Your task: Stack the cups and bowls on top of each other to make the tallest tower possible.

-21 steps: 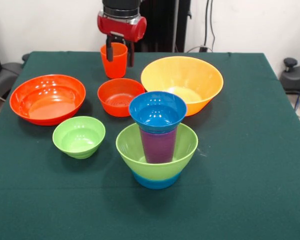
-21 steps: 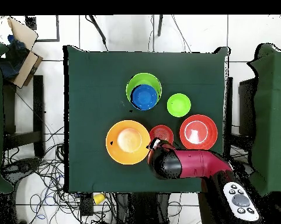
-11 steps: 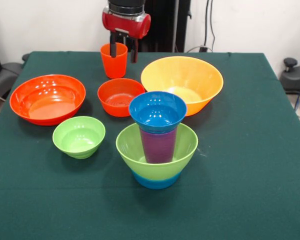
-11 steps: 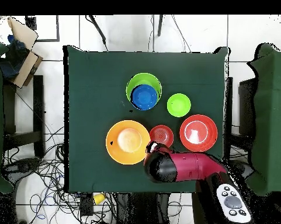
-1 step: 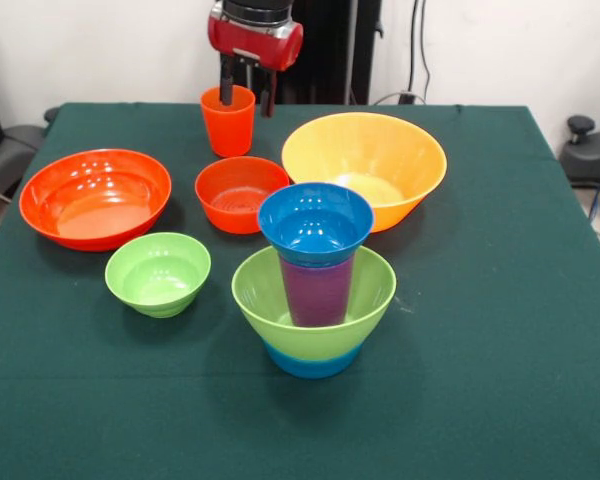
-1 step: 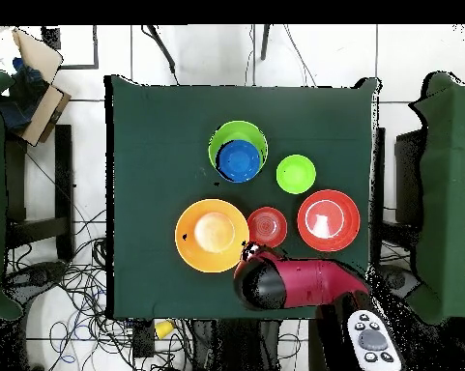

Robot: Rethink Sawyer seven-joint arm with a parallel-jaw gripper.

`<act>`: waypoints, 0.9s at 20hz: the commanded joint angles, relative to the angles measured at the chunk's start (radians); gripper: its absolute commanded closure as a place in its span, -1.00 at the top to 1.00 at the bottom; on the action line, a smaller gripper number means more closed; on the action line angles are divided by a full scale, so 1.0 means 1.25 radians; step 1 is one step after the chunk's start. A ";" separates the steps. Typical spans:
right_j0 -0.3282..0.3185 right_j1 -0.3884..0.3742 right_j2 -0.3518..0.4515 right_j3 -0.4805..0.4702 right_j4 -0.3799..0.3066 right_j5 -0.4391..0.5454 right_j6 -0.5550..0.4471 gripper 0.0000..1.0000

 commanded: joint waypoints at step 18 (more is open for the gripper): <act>0.102 0.191 -0.092 0.046 -0.034 -0.211 0.070 1.00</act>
